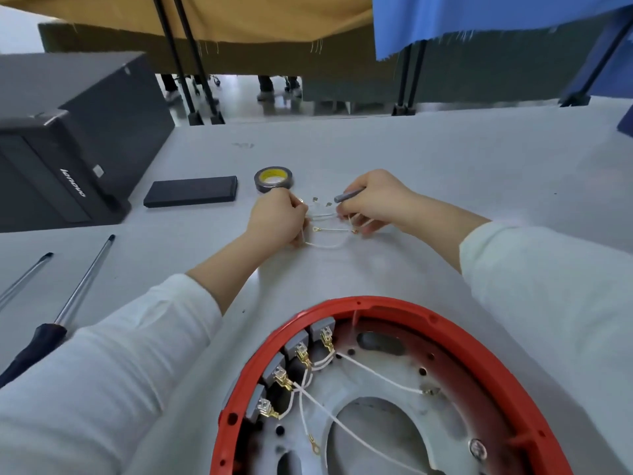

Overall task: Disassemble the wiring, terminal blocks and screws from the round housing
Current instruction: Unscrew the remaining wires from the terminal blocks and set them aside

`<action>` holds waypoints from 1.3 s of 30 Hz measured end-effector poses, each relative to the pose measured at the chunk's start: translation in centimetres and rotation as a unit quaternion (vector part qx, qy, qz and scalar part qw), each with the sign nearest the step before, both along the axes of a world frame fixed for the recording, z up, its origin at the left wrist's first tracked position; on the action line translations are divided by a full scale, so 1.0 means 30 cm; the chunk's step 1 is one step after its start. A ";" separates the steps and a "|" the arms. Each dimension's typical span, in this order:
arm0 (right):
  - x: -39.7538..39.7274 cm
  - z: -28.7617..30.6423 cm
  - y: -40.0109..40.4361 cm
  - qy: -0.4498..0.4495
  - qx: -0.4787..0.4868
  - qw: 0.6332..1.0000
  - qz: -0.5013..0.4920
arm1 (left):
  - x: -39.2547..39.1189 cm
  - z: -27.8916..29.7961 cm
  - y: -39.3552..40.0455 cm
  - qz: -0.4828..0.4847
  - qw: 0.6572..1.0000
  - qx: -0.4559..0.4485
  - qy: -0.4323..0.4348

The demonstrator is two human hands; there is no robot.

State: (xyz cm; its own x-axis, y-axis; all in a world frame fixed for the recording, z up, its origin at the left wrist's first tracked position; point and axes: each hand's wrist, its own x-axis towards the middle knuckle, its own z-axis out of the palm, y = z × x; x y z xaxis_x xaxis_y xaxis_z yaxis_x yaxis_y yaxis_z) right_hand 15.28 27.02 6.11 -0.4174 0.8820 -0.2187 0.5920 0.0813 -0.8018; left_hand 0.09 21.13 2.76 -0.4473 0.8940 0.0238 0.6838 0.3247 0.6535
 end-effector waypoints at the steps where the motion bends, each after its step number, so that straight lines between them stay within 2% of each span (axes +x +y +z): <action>1: -0.008 -0.009 0.012 -0.005 0.014 1.000 0.002 | -0.004 -0.007 0.014 0.004 0.999 -0.010 0.046; 6: -0.007 -0.039 0.034 -0.085 0.069 0.993 0.042 | 0.001 -0.015 0.056 0.001 0.990 -0.032 0.136; 10: 0.038 -0.028 -0.013 -0.101 0.093 0.990 0.045 | 0.003 -0.013 0.032 -0.011 0.990 -0.032 0.139; 15: 0.118 0.012 -0.107 -0.080 0.194 0.978 0.020 | 0.027 0.043 -0.078 -0.025 0.991 -0.006 0.132; 17: 0.155 0.049 -0.173 -0.004 0.193 0.981 0.028 | 0.057 0.082 -0.171 -0.062 0.994 0.029 0.084; 19: 0.200 0.090 -0.258 0.061 0.127 0.987 0.076 | 0.093 0.125 -0.290 -0.115 0.991 0.023 -0.062; 21: 0.241 0.118 -0.343 0.067 0.052 0.985 0.151 | 0.122 0.169 -0.409 -0.162 0.967 -0.024 -0.197; 23: 0.270 0.114 -0.402 0.061 0.023 0.976 0.206 | 0.128 0.185 -0.500 -0.181 0.957 -0.049 -0.222; 25: 0.284 0.093 -0.429 0.065 0.033 0.973 0.217 | 0.126 0.176 -0.558 -0.164 0.962 -0.039 -0.215; 29: 0.278 0.066 -0.435 0.046 0.123 0.975 0.179 | 0.147 0.137 -0.592 -0.146 0.969 -0.020 -0.197; 32: 0.271 0.051 -0.438 0.049 0.142 0.975 0.166 | 0.168 0.122 -0.579 -0.151 0.974 -0.005 -0.168; 37: 0.254 0.023 -0.427 0.009 0.207 0.977 0.055 | 0.165 0.126 -0.516 -0.182 0.979 -0.008 -0.097; 39: 0.245 0.020 -0.431 0.023 0.219 0.975 0.012 | 0.151 0.138 -0.495 -0.197 0.976 -0.014 -0.089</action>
